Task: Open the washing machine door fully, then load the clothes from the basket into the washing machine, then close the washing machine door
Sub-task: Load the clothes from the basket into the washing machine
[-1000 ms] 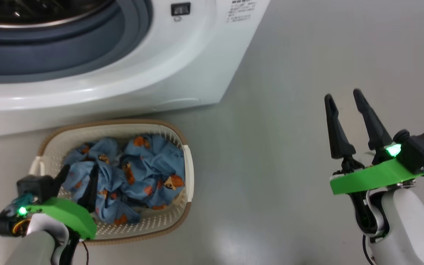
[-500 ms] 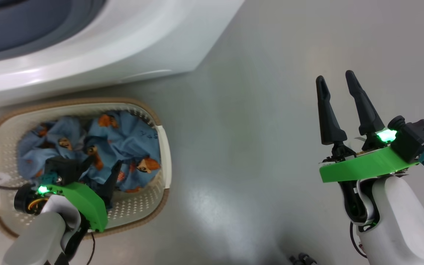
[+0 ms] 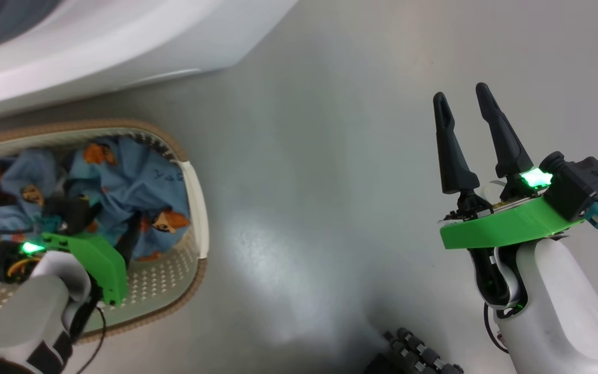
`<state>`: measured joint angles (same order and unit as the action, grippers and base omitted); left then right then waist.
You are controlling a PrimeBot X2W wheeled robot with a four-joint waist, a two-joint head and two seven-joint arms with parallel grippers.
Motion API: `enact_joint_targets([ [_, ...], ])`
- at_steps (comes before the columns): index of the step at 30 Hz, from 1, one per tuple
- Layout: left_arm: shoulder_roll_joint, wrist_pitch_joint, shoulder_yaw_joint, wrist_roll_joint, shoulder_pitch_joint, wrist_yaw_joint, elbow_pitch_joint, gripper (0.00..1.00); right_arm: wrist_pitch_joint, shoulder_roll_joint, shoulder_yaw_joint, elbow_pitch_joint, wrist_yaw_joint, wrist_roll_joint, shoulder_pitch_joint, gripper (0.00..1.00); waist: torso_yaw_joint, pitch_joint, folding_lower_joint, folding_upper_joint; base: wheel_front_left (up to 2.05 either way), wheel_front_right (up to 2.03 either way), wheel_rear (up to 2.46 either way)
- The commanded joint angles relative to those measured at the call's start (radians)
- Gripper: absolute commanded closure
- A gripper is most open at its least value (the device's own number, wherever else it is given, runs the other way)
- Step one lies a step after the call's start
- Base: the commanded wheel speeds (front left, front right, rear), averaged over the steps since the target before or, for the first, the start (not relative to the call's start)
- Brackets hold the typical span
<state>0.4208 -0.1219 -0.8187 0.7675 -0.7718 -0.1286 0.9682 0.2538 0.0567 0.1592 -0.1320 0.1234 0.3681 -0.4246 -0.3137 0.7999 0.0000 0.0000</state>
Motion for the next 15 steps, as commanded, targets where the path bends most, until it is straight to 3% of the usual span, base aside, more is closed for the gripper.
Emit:
enact_joint_targets([
  [1, 0.031, 0.003, 0.006, 0.014, -0.014, -0.002, 0.007, 0.00, 0.008, -0.005, 0.022, 0.026, 0.007, -0.005, 0.012, 0.00, -0.028, 0.035, 0.0000, 0.0000, 0.00, 0.00, 0.00],
  [15, 0.028, 0.095, -0.069, 0.028, -0.162, -0.002, 0.185, 0.00, 0.008, -0.006, 0.061, 0.044, 0.007, 0.037, 0.004, 0.00, -0.089, 0.124, 0.0000, 0.0000, 0.00, 0.00, 0.00],
])
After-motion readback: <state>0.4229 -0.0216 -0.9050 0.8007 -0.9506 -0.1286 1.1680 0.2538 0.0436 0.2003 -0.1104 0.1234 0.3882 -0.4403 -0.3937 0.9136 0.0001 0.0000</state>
